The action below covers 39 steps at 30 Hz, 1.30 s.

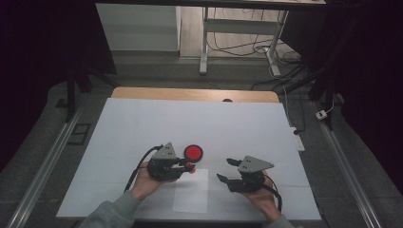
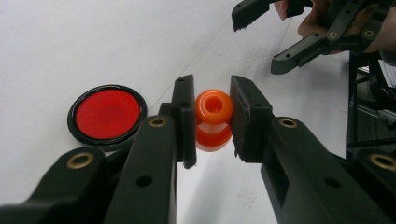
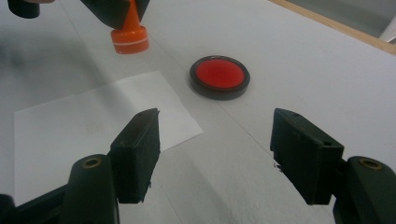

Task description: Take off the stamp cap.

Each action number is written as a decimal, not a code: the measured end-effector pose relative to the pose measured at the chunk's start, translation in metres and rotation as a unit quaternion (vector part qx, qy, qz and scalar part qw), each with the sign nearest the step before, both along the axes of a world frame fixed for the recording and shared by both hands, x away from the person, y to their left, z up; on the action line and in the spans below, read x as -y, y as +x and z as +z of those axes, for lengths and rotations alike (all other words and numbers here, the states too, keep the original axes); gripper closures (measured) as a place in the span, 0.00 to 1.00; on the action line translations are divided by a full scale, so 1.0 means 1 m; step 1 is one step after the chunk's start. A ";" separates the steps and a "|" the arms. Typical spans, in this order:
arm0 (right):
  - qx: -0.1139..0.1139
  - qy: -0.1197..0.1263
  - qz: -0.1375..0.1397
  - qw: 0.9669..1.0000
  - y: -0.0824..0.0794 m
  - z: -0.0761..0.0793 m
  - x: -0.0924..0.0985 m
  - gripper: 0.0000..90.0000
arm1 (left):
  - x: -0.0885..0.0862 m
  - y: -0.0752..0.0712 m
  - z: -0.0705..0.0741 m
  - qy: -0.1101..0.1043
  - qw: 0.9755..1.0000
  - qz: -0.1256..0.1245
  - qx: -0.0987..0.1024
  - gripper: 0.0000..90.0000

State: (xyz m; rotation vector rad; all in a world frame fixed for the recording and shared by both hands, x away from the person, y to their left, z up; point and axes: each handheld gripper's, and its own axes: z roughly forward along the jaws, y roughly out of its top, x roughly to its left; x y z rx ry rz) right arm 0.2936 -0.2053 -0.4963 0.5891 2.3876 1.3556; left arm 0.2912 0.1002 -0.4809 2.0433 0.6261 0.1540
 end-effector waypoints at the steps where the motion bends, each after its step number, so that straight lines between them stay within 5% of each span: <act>1: 0.000 -0.006 0.000 1.000 0.000 0.001 -0.001 0.36 | 0.000 0.000 0.000 0.000 1.000 0.000 0.000 0.80; 39: 0.002 -0.014 0.046 0.999 0.003 0.000 -0.049 0.37 | 0.001 0.000 0.001 -0.002 1.000 0.000 0.000 0.80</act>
